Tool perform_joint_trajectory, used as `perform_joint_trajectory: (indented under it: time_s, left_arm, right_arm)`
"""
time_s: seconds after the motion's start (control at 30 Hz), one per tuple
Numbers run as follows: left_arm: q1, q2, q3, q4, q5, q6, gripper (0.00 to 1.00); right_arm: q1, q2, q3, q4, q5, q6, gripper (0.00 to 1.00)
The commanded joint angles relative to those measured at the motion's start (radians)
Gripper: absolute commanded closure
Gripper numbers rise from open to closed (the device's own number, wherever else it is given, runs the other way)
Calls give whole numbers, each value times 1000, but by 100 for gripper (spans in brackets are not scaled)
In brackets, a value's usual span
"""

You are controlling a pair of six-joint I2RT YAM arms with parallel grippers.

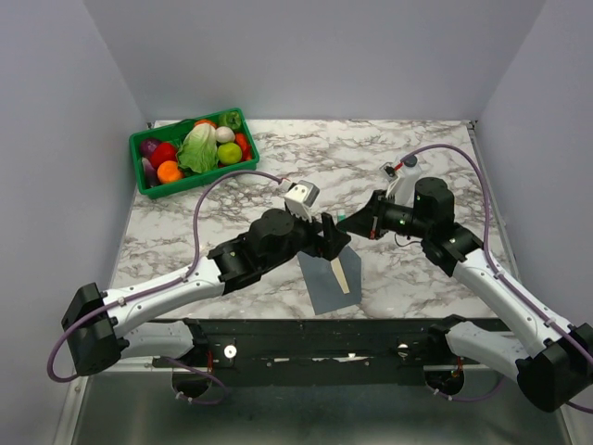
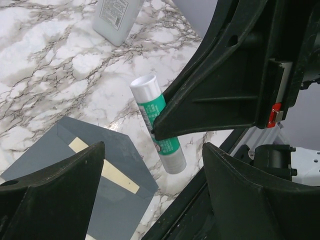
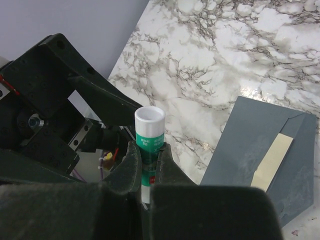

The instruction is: Place the letter into the envelope and seal it

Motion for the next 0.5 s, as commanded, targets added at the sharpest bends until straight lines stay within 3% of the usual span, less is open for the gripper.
perform_joint_trajectory:
  time_s: [0.0, 0.3, 0.47]
  left_arm:
    - [-11, 31, 30, 39, 32, -14, 17]
    - [-27, 57, 17, 51, 43, -28, 26]
    - [-37, 62, 13, 51, 46, -25, 41]
  right_arm:
    - [7, -14, -10, 33, -36, 20, 99]
    - [7, -12, -20, 46, -33, 34, 99]
    - [7, -14, -21, 49, -33, 39, 99]
